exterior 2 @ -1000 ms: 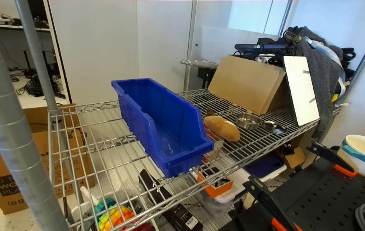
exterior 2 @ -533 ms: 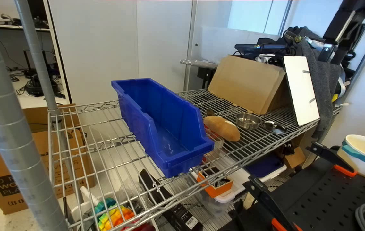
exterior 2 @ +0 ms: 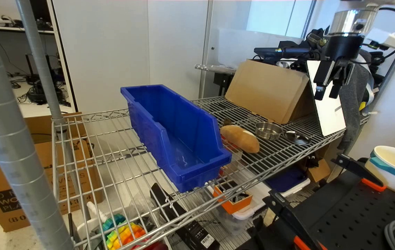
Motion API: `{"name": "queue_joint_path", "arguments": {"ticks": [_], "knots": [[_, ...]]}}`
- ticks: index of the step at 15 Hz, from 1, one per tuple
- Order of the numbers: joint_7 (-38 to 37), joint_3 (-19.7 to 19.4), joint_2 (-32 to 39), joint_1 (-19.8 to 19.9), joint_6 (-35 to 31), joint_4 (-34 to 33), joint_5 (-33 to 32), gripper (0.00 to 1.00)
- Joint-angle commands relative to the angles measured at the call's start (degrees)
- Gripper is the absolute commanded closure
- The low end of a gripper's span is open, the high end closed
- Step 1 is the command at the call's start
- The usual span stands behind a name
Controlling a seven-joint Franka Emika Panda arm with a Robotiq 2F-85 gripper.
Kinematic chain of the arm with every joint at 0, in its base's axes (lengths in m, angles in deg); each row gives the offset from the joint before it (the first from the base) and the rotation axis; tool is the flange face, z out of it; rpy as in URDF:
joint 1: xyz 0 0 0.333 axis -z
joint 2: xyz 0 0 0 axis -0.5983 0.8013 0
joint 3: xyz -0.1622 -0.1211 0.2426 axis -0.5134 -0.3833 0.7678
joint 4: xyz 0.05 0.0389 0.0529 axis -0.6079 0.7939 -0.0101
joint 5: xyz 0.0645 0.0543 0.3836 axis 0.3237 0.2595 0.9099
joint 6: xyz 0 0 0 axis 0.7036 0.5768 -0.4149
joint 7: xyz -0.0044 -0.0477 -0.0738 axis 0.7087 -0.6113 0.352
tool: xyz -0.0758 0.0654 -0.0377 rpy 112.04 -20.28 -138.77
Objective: Put the lid on the pot
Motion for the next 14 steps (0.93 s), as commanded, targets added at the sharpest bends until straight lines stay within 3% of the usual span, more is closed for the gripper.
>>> {"name": "queue_joint_path", "arguments": {"ticks": [1,7,14], "knots": [[-2.45,3.21,8.14,3.61,-2.39,-6.09,-0.65,0.00],[-6.34,4.33,16.96,4.90,-9.08,-8.87,-4.40,0.00],[-11.34,4.88,24.61,5.07,-10.57,-15.07,-6.11,0.00]]}}
